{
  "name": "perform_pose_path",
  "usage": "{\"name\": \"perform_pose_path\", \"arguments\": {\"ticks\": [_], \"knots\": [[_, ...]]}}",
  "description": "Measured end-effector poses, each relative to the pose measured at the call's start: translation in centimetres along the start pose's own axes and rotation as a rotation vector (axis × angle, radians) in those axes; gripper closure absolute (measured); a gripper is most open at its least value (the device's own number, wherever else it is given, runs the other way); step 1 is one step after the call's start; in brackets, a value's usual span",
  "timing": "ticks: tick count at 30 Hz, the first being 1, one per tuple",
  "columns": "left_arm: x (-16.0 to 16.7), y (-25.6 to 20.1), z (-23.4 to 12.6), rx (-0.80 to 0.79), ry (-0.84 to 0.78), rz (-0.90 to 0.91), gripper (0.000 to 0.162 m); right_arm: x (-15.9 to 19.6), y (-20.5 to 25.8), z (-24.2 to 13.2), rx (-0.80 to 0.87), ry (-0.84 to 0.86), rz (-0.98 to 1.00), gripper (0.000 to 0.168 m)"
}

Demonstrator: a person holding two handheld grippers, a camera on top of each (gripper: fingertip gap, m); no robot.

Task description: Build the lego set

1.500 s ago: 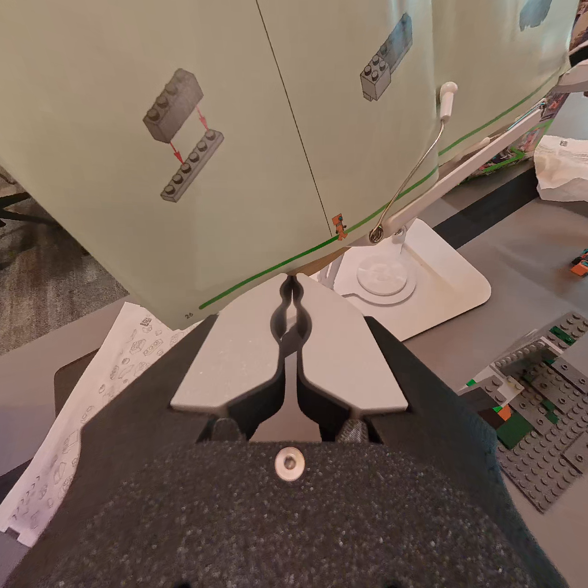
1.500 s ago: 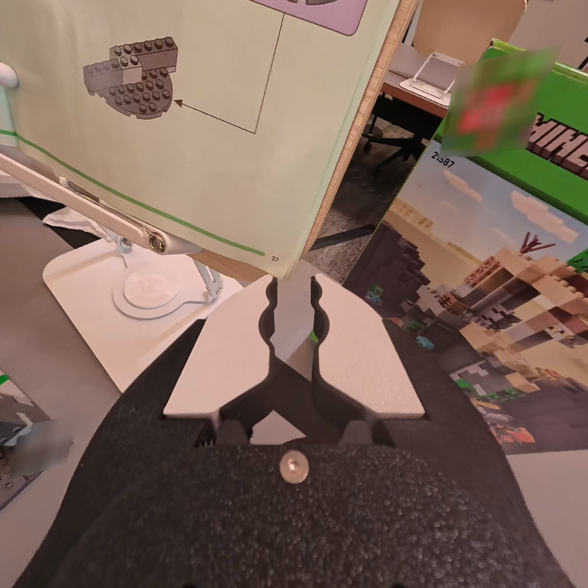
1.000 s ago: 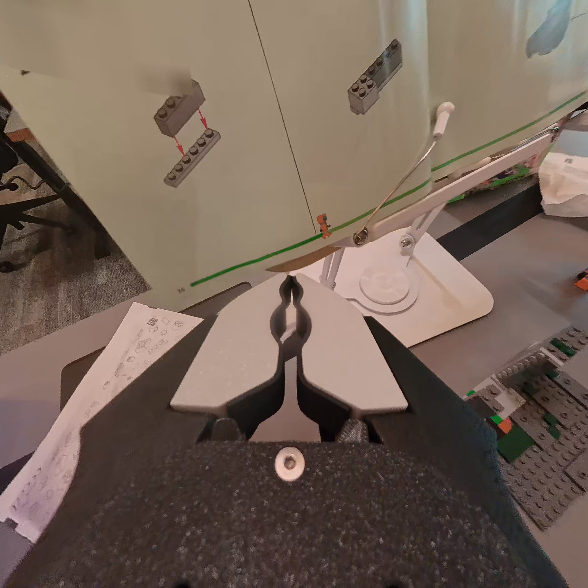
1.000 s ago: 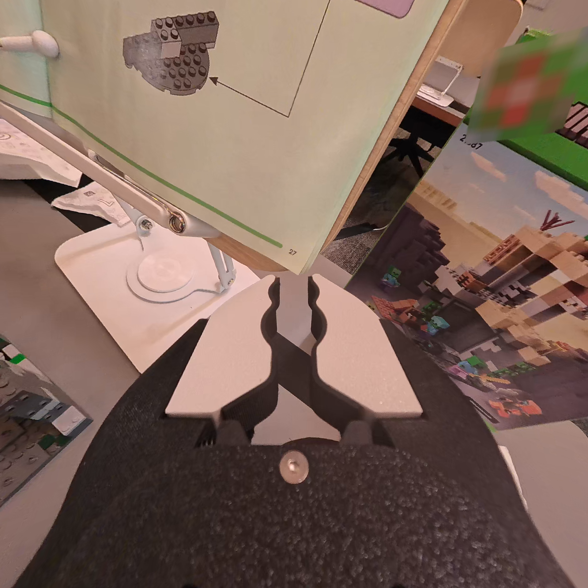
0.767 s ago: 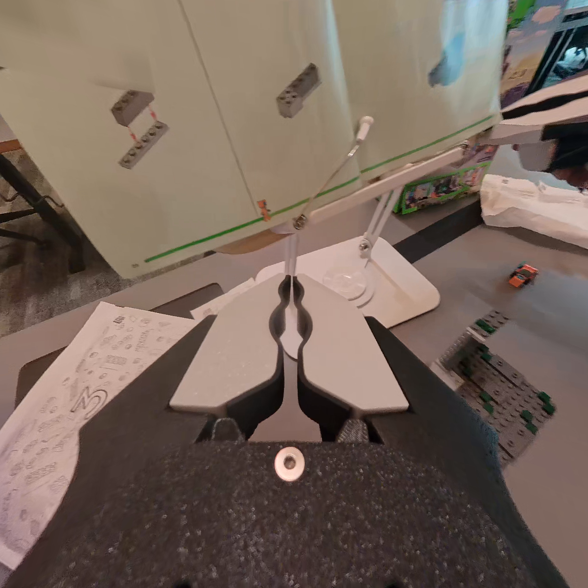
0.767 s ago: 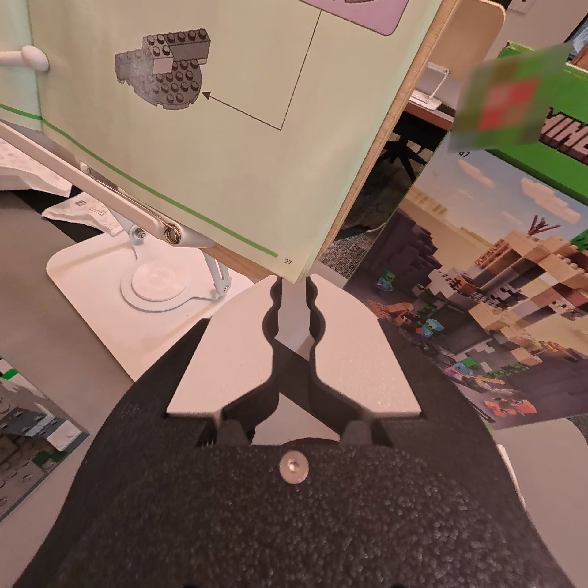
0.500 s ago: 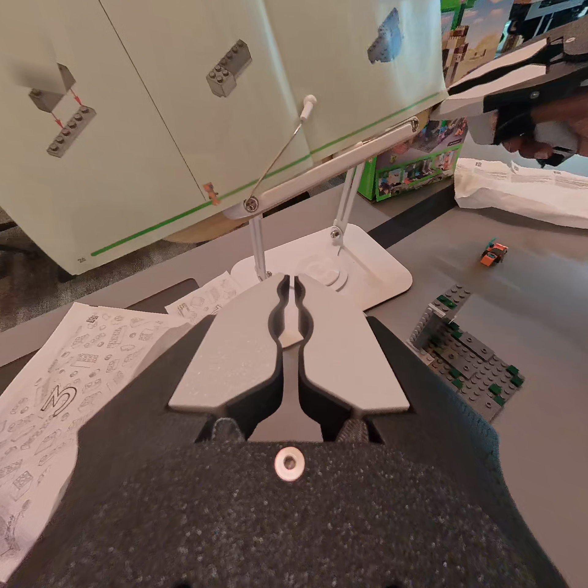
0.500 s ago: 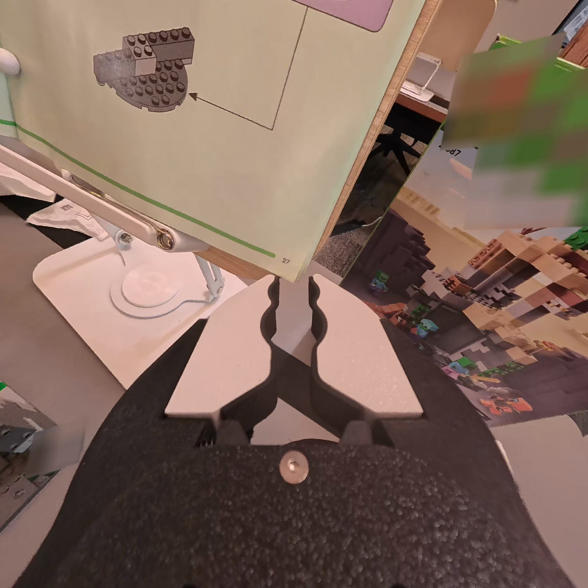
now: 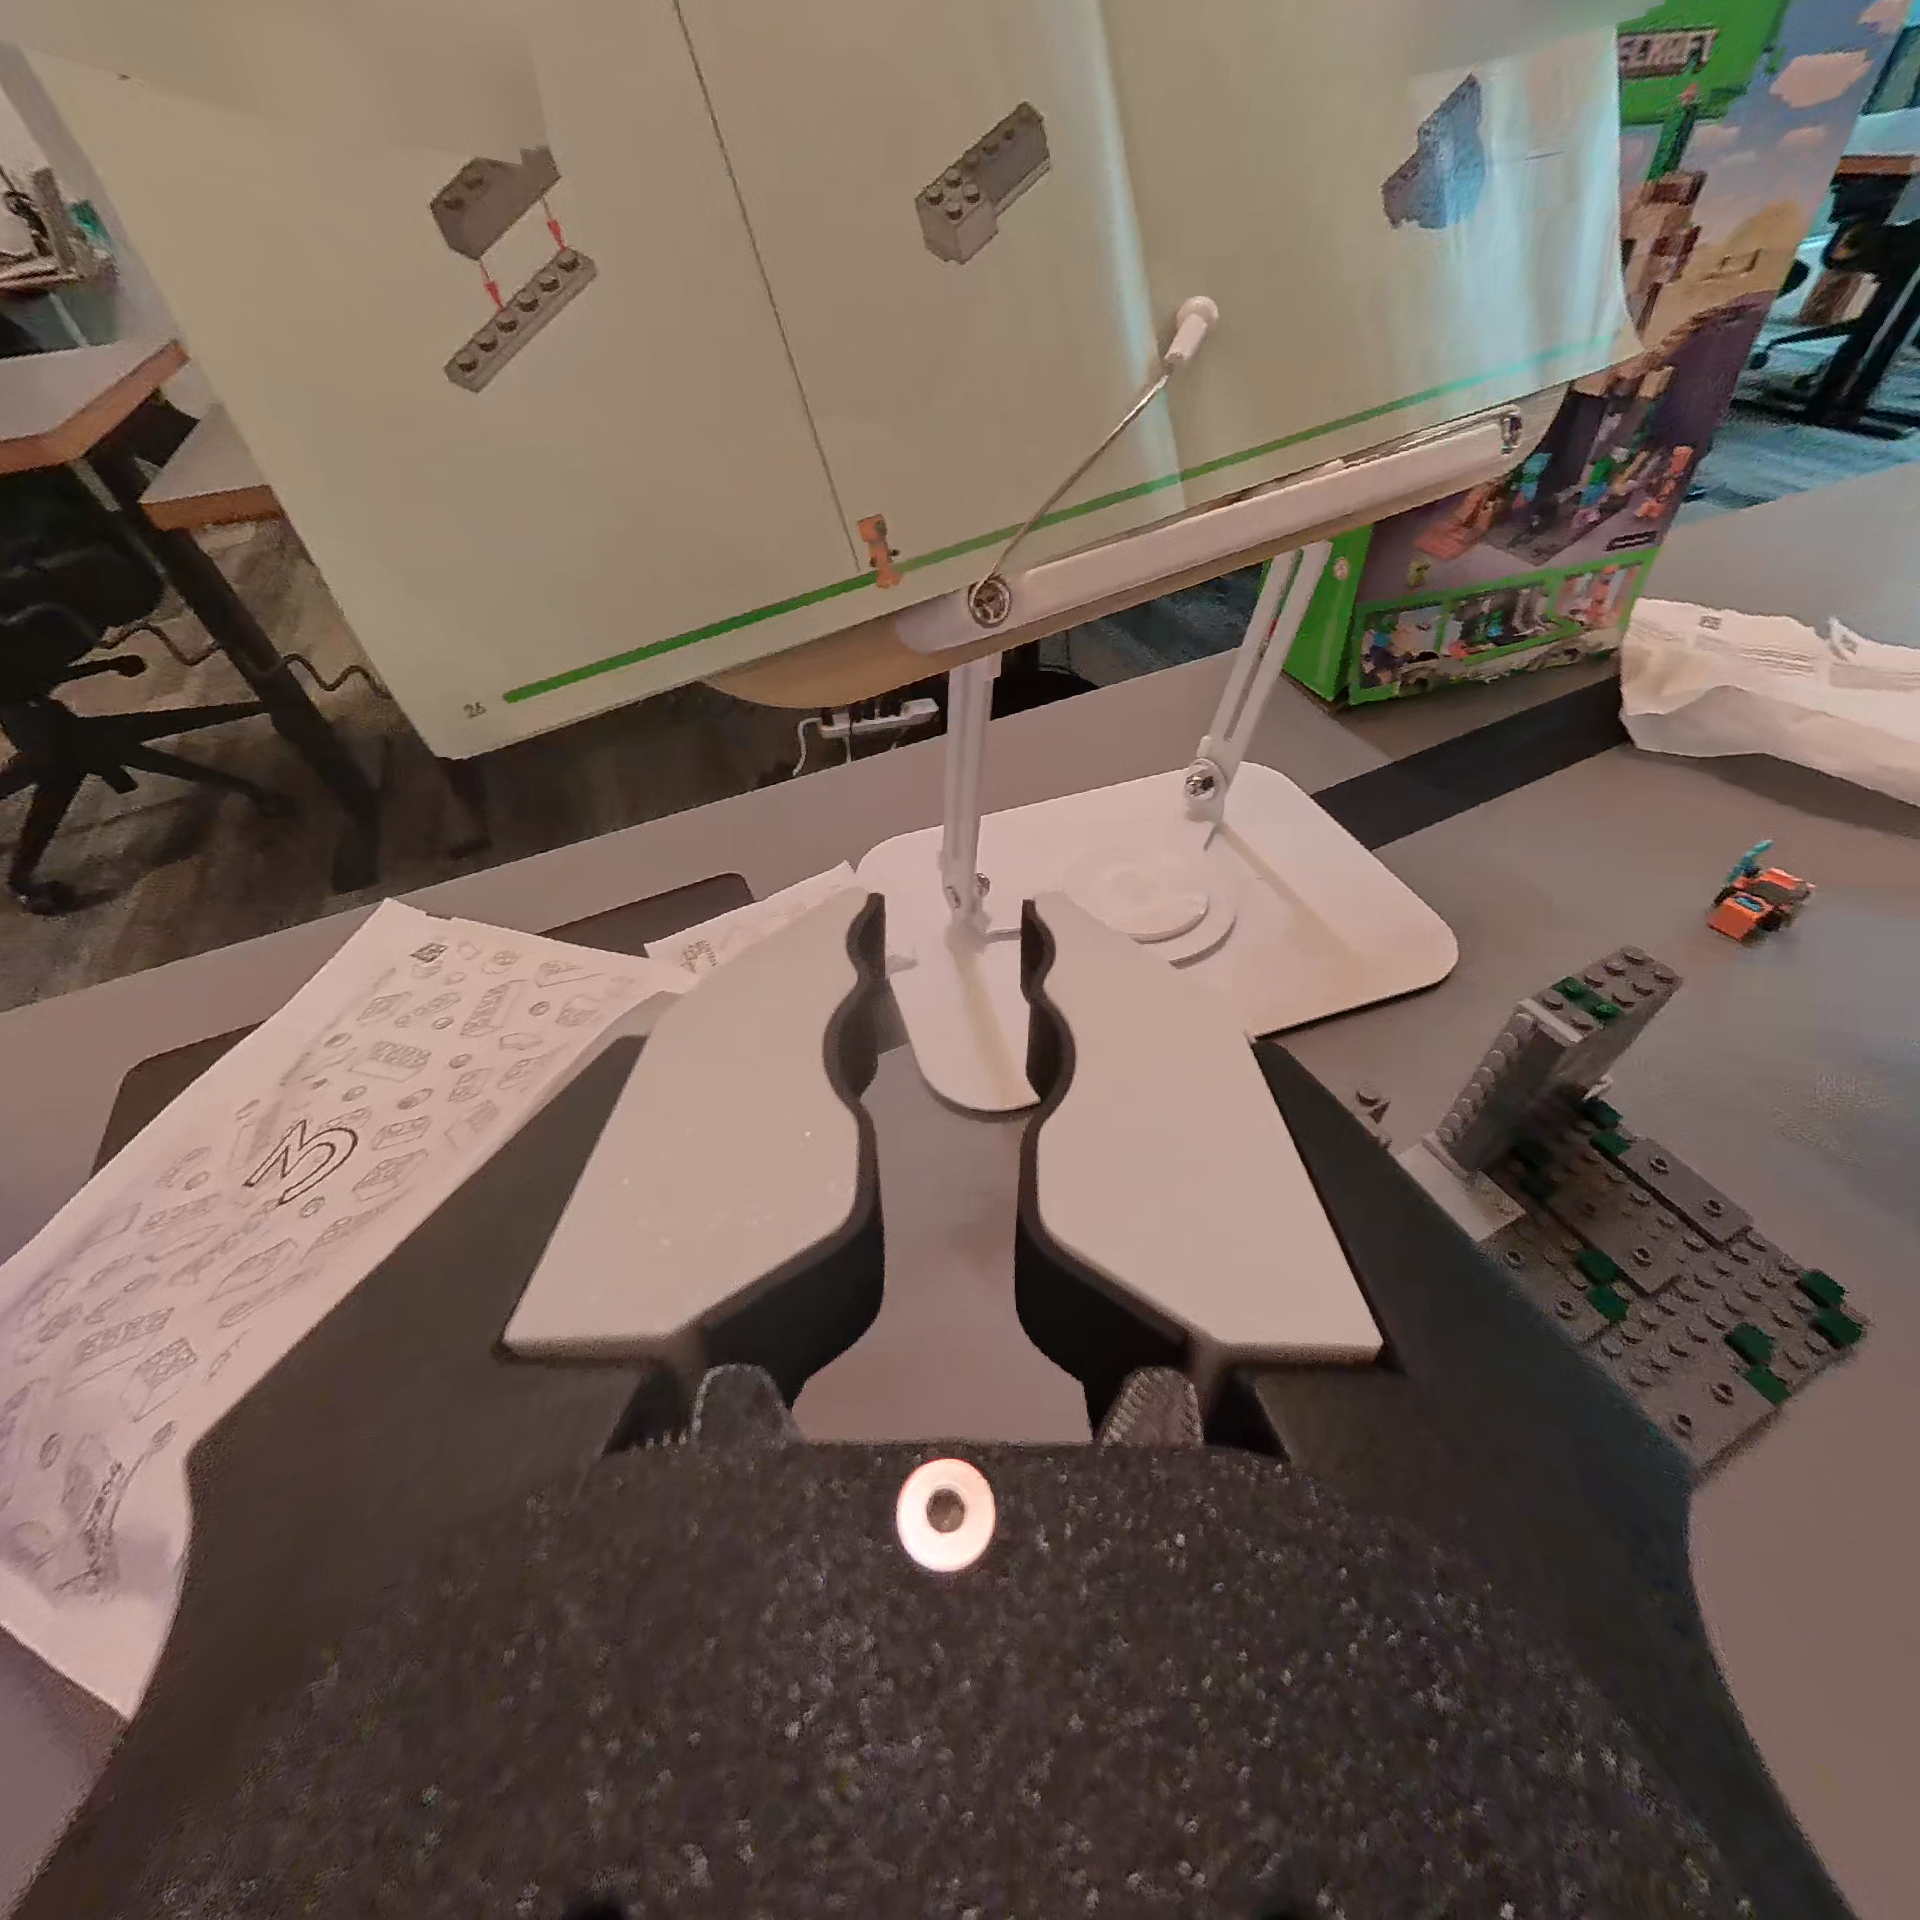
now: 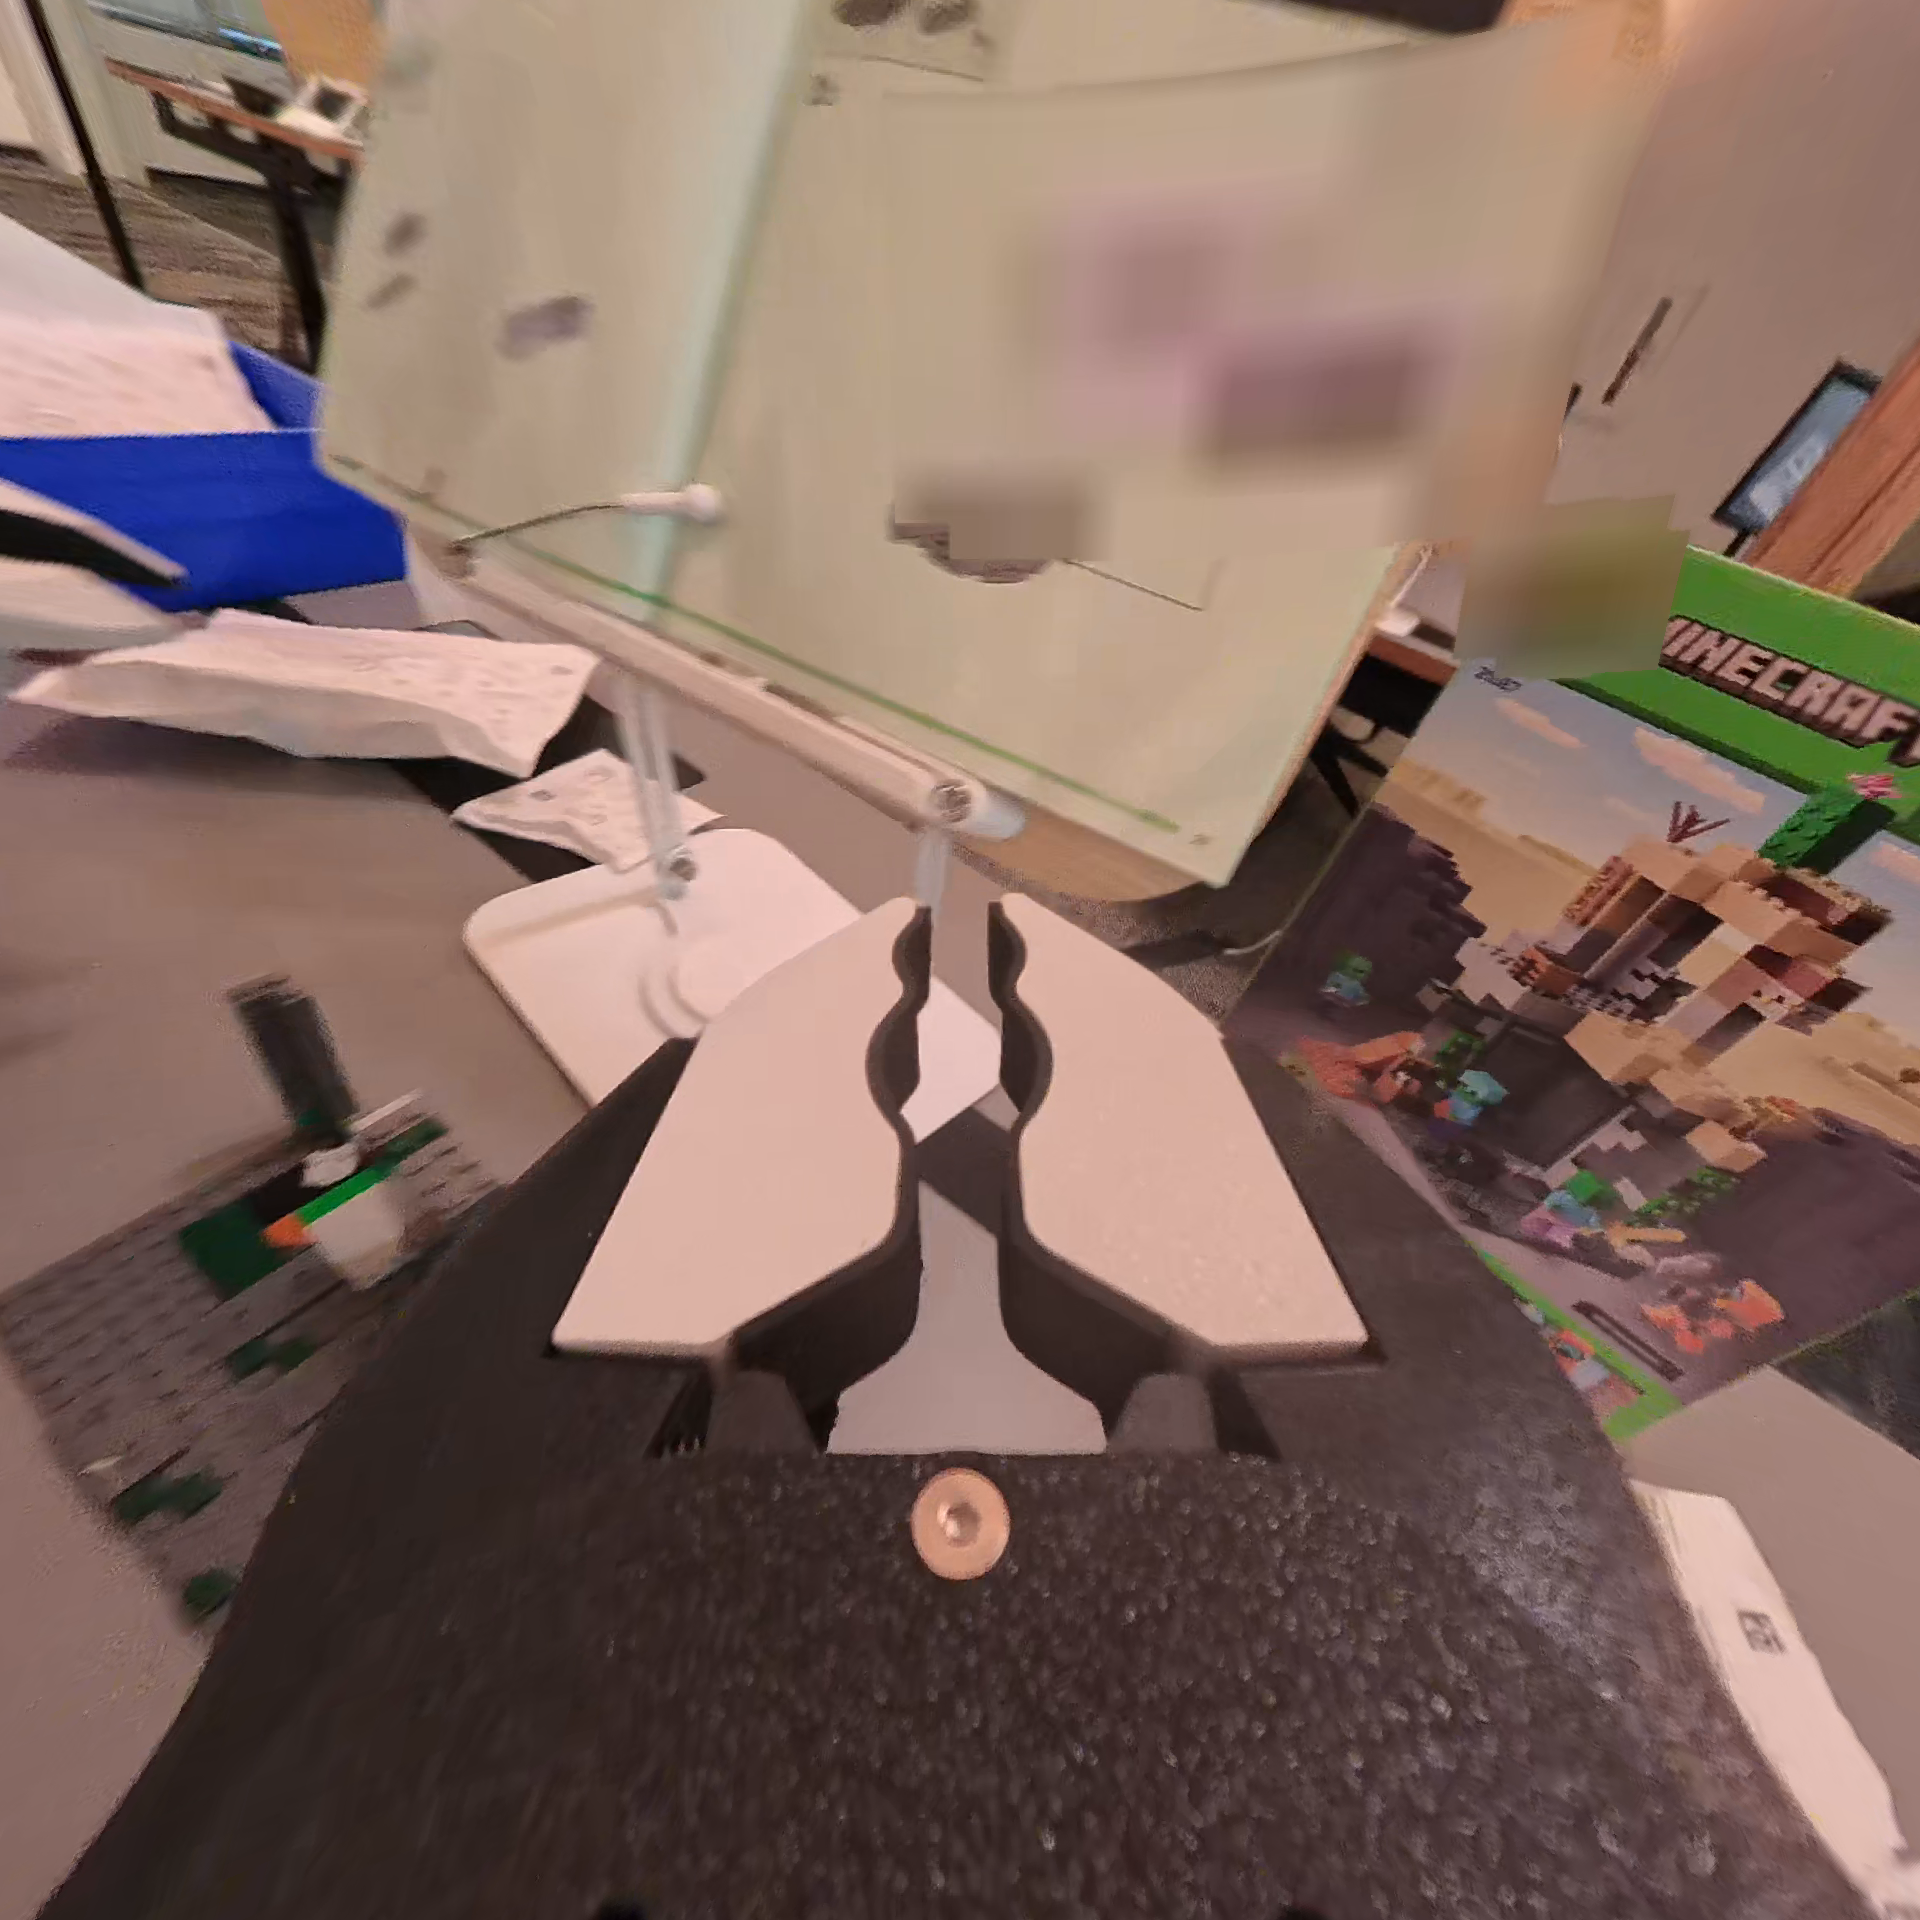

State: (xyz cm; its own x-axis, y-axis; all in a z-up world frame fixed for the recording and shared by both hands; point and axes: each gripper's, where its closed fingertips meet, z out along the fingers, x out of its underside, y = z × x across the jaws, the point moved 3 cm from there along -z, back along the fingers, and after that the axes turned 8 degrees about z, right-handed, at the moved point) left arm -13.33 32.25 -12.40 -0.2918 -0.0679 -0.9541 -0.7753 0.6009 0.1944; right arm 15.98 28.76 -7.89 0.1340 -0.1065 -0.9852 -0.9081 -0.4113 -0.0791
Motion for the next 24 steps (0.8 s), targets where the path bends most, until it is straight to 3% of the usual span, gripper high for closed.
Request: {"name": "perform_pose_path", "arguments": {"ticks": [4, 9, 13, 20, 24], "knots": [[0.3, -0.1, 0.1, -0.030, -0.013, 0.017, 0.162, 1.5, 5.9, -3.3, -0.073, -0.039, -0.038, 0.168], [0.7, -0.4, 0.1, -0.043, -0.019, 0.029, 0.162, 4.5, 10.4, -3.8, -0.088, -0.046, -0.110, 0.168], [-1.6, 2.0, 0.6, -0.083, -0.009, -0.031, 0.162, 6.9, 10.2, -2.9, -0.097, 0.013, -0.083, 0.168], [-9.0, 7.7, 2.9, -0.156, -0.032, -0.126, 0.162, 8.1, 8.0, -3.6, -0.081, 0.015, 0.063, 0.168], [-10.3, 9.2, 4.7, -0.189, 0.043, -0.090, 0.162, 8.1, 7.3, -3.7, -0.078, 0.020, 0.095, 0.168]]}}
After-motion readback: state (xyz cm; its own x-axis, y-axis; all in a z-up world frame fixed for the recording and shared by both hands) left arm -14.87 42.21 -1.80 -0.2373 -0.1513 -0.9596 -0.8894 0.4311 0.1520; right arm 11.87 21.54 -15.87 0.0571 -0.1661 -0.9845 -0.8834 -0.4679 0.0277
